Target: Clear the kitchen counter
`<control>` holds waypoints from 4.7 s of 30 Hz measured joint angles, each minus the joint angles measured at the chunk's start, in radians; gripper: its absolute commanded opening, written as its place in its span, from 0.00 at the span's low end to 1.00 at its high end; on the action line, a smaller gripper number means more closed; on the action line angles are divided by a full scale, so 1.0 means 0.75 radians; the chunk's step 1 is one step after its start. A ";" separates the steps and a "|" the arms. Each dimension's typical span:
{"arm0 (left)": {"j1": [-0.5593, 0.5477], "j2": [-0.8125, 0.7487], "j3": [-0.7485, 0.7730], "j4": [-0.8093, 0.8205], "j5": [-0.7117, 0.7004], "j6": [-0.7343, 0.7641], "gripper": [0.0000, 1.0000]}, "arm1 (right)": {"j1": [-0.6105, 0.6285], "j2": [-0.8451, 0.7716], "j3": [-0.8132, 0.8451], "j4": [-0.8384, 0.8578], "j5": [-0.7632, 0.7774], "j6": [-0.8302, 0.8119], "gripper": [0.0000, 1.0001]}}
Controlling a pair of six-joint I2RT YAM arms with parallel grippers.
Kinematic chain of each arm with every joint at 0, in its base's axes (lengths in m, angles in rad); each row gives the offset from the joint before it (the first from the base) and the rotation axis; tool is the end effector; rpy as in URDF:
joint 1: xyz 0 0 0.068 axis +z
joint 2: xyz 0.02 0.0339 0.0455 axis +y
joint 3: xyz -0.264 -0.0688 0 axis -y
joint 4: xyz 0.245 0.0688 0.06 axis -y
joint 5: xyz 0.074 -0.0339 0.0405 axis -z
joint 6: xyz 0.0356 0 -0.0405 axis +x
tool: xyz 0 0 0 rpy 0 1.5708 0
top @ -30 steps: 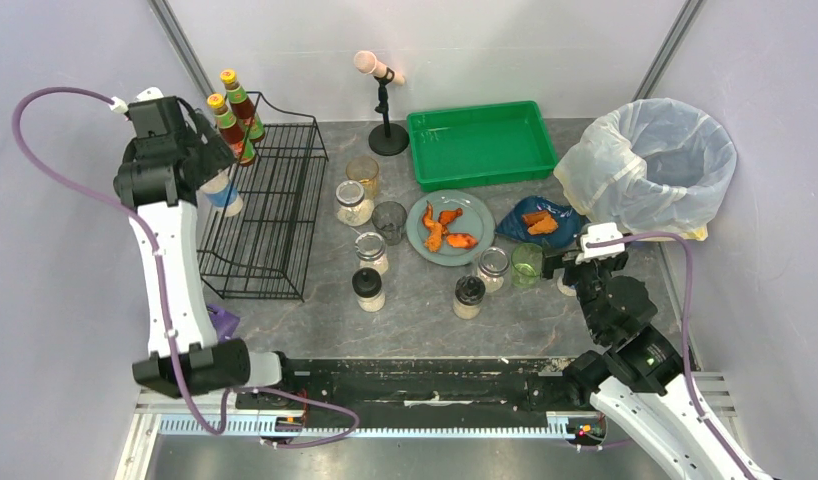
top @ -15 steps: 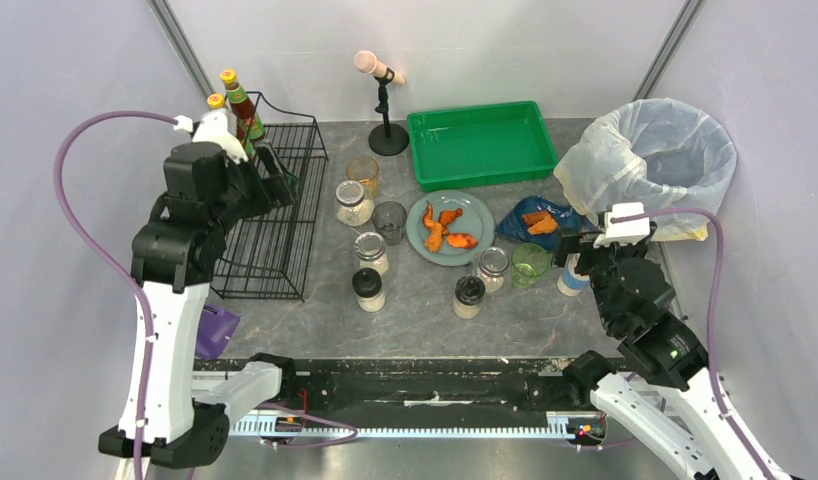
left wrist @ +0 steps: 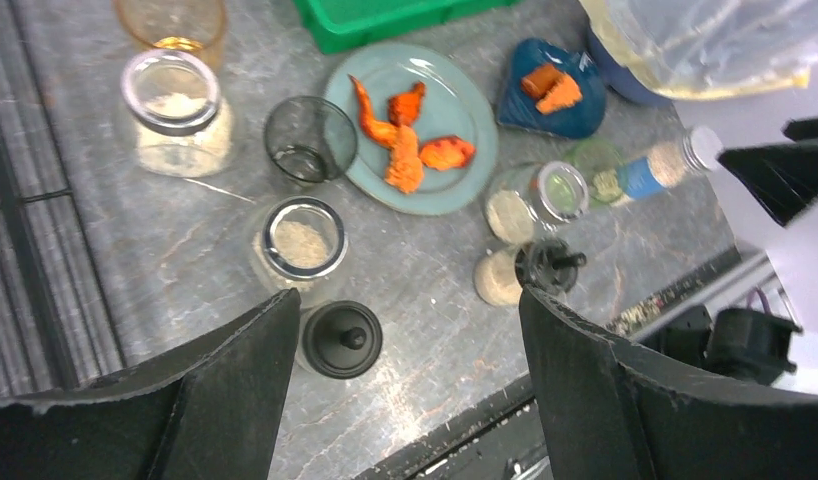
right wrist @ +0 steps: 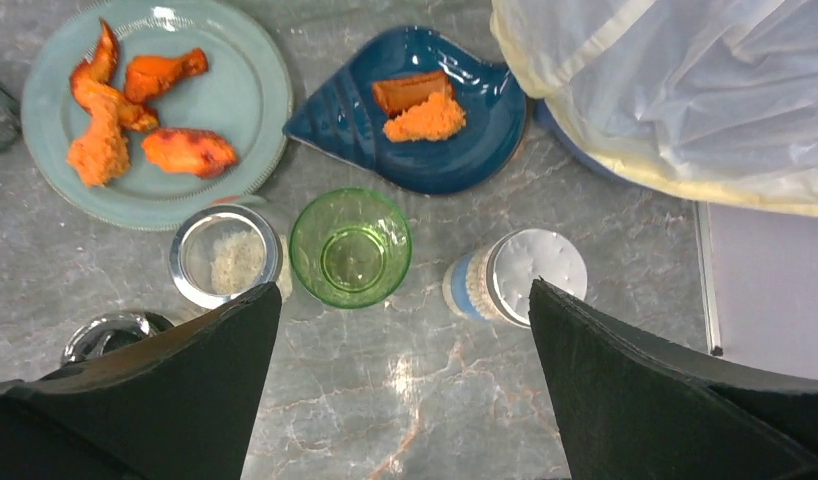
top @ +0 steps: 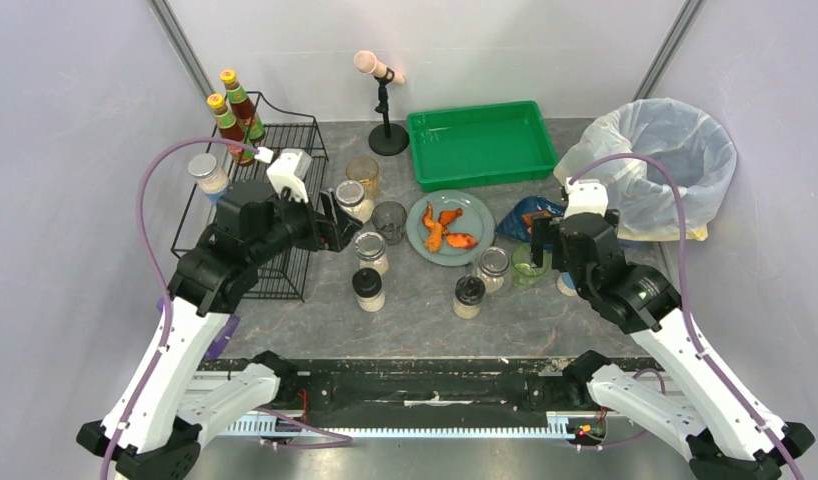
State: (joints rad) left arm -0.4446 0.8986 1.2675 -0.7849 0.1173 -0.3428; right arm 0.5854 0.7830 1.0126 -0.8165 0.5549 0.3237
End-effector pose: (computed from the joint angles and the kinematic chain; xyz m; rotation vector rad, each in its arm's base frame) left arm 0.1449 -0.0737 0.4202 0.1814 2.0302 -0.6194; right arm 0.1309 0.0643 0.3562 0.0425 2.0607 -0.0420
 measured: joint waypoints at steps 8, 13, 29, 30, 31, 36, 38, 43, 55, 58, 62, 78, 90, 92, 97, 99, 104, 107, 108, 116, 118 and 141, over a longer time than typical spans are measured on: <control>-0.103 -0.042 -0.129 0.124 0.082 0.000 0.86 | -0.179 0.034 -0.050 -0.060 -0.065 0.076 0.98; -0.128 -0.040 -0.150 0.155 0.105 0.001 0.86 | -0.377 -0.008 -0.161 -0.043 -0.139 0.077 0.99; -0.166 -0.056 -0.232 0.183 0.163 0.032 0.86 | -0.773 0.002 -0.429 0.282 -0.405 -0.025 0.77; -0.167 -0.060 -0.235 0.183 0.163 0.032 0.86 | -0.785 0.006 -0.434 0.300 -0.432 -0.033 0.75; -0.169 -0.064 -0.238 0.183 0.164 0.033 0.86 | -0.797 0.008 -0.439 0.317 -0.454 -0.042 0.72; -0.174 -0.066 -0.243 0.183 0.170 0.057 0.86 | -0.850 0.007 -0.466 0.366 -0.517 -0.085 0.56; -0.181 -0.066 -0.243 0.186 0.175 0.065 0.86 | -0.860 0.007 -0.469 0.375 -0.532 -0.100 0.51; -0.218 -0.061 -0.243 0.230 0.219 0.082 0.86 | -0.864 0.003 -0.458 0.354 -0.564 -0.148 0.41; -0.430 0.091 -0.215 0.361 0.238 0.133 0.86 | -0.811 0.008 -0.094 0.135 -0.723 -0.281 0.36; -0.443 0.115 -0.192 0.365 0.228 0.135 0.86 | -0.759 0.025 0.041 0.102 -0.779 -0.304 0.36; -0.450 0.117 -0.172 0.380 0.210 0.136 0.86 | -0.688 0.057 0.181 0.081 -0.892 -0.320 0.36; -0.452 0.019 -0.251 0.461 0.219 0.257 0.87 | -0.233 0.278 0.472 0.027 -1.204 -0.315 0.36; -0.581 0.093 -0.294 0.658 0.309 0.324 0.88 | 0.339 0.504 0.586 0.063 -1.095 -0.282 0.38; -0.599 0.110 -0.296 0.675 0.312 0.348 0.89 | 0.397 0.538 0.609 0.068 -1.076 -0.282 0.38; -0.608 0.120 -0.336 0.706 0.312 0.379 0.89 | 0.448 0.570 0.644 0.085 -1.050 -0.282 0.39; -0.608 0.117 -0.359 0.718 0.312 0.379 0.87 | 0.454 0.570 0.644 0.097 -1.047 -0.282 0.39; -0.608 0.090 -0.430 0.743 0.307 0.388 0.79 | 0.456 0.570 0.644 0.110 -1.049 -0.280 0.40; -0.608 0.066 -0.457 0.759 0.296 0.390 0.71 | 0.456 0.570 0.644 0.111 -1.055 -0.272 0.41; -0.608 0.059 -0.463 0.765 0.293 0.390 0.68 | 0.456 0.570 0.644 0.113 -1.058 -0.271 0.40; -0.608 0.046 -0.473 0.788 0.287 0.392 0.62 | 0.457 0.570 0.644 0.140 -1.073 -0.264 0.41; -0.608 0.046 -0.473 0.791 0.289 0.391 0.68 | 0.457 0.570 0.644 0.143 -1.075 -0.263 0.41; -0.610 0.034 -0.515 0.920 0.293 0.383 0.29 | 0.456 0.552 0.597 0.225 -1.086 -0.225 0.71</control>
State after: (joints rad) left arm -0.9024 0.9237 0.8814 -0.0952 0.3370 -0.0555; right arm 0.9276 1.1973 1.4601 -0.6476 -0.2596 0.1551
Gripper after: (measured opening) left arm 0.657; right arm 0.630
